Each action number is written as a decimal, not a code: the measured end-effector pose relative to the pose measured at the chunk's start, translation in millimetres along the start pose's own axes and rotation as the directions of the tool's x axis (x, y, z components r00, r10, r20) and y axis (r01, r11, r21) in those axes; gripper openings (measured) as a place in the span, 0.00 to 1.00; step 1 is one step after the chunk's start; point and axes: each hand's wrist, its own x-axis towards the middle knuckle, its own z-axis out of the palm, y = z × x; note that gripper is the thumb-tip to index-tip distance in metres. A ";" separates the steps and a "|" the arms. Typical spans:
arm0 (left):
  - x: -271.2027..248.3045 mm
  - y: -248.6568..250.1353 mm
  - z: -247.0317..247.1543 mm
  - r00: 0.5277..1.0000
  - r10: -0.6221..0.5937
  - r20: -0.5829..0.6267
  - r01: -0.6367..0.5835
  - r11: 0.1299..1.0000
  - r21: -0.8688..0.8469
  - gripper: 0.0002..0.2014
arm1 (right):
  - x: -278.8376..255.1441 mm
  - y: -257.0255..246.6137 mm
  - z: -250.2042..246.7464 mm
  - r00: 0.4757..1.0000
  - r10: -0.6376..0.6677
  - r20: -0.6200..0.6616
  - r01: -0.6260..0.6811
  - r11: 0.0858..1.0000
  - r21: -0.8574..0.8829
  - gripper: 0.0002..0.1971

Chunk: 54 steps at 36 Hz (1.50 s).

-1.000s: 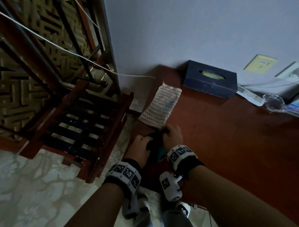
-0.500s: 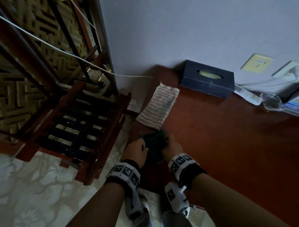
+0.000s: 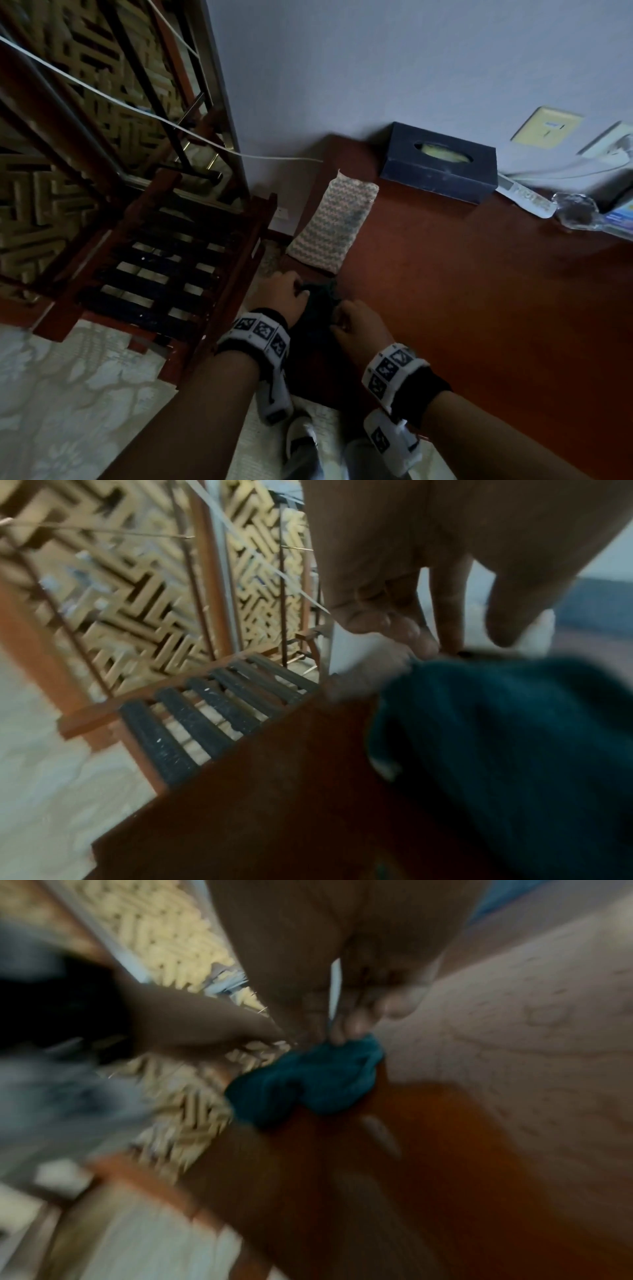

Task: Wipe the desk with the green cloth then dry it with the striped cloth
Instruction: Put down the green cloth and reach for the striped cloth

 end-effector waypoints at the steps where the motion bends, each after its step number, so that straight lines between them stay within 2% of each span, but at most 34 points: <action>1: 3.0 4.0 4.3 1.000 0.002 0.019 -0.003 0.999 0.035 0.14 | -2.0 -1.8 3.2 0.998 -0.033 0.051 0.033 0.999 -0.012 0.11; 4: 10.1 12.5 13.0 0.998 0.003 0.056 -0.008 0.996 0.091 0.11 | -4.4 -3.0 13.2 0.982 -0.044 0.181 0.061 0.994 -0.087 0.22; 6: 14.1 15.1 13.0 0.998 0.027 0.051 -0.033 0.992 0.121 0.08 | -3.7 -2.5 17.5 0.978 -0.022 0.206 0.054 0.987 -0.152 0.25; 12: 28.2 15.1 1.1 0.990 0.056 -0.128 -0.056 0.998 0.008 0.04 | -6.1 -8.0 21.6 0.980 0.010 0.198 0.039 0.970 -0.240 0.23; 15: 29.6 14.5 1.4 0.977 0.061 -0.207 -0.070 0.997 -0.038 0.04 | -11.6 -12.7 25.0 0.974 -0.010 0.224 0.061 0.973 -0.222 0.21; 18: 29.3 9.9 -1.0 0.966 0.039 -0.255 -0.074 0.989 -0.129 0.08 | -12.5 -15.8 23.9 0.964 -0.005 0.268 0.048 0.987 -0.155 0.15; 21: 24.5 3.6 -5.9 0.971 0.052 -0.234 -0.104 0.971 -0.214 0.12 | -3.0 -19.5 8.9 0.976 -0.017 0.215 0.033 0.997 -0.073 0.08; 25: 1.9 -8.0 -1.4 0.948 0.156 -0.276 -0.204 0.967 -0.154 0.09 | 17.4 -21.5 -10.4 0.999 -0.043 0.020 0.042 0.999 0.004 0.10; 27: -11.4 -14.9 11.7 0.942 0.238 -0.235 -0.263 0.961 -0.081 0.07 | 27.2 -22.2 -11.6 0.998 -0.062 0.024 0.062 0.998 -0.010 0.13; 29: -20.7 -20.5 27.4 0.950 0.282 -0.136 -0.286 0.958 -0.009 0.09 | 36.1 -21.2 -9.8 0.991 -0.092 0.100 0.094 0.995 -0.015 0.20; 31: -26.2 -25.4 37.4 0.964 0.258 -0.057 -0.255 0.965 0.063 0.13 | 43.7 -18.2 -7.0 0.974 -0.122 0.189 0.132 0.990 -0.041 0.27; 35: -34.4 -32.9 39.1 0.963 0.268 -0.018 -0.262 0.950 0.168 0.17 | 56.0 -13.3 -7.2 0.949 -0.063 0.309 0.111 0.983 -0.143 0.32; 39: -38.6 -39.5 32.0 0.968 0.253 0.001 -0.249 0.955 0.161 0.15 | 58.6 -14.8 -7.4 0.961 -0.060 0.272 0.088 0.992 -0.089 0.31; 43: -34.8 -38.3 20.7 0.985 0.149 -0.081 -0.155 0.986 -0.062 0.12 | 46.2 -11.0 -11.3 0.998 -0.023 0.065 0.024 1.000 -0.010 0.22; 45: -31.5 -35.5 18.8 0.991 0.114 -0.071 -0.119 0.991 -0.065 0.14 | 37.6 -5.3 -11.8 1.000 0.011 0.019 -0.011 0.999 -0.035 0.19; 49: -32.8 -28.3 21.3 0.995 0.104 0.000 -0.103 0.994 -0.033 0.17 | 25.6 0.5 -7.5 0.988 0.139 0.071 -0.134 0.988 -0.070 0.22; 54: -42.1 -34.0 21.4 0.992 0.113 0.047 -0.113 0.994 -0.013 0.11 | 31.4 -4.7 -1.9 0.984 0.076 0.160 -0.060 0.993 -0.100 0.26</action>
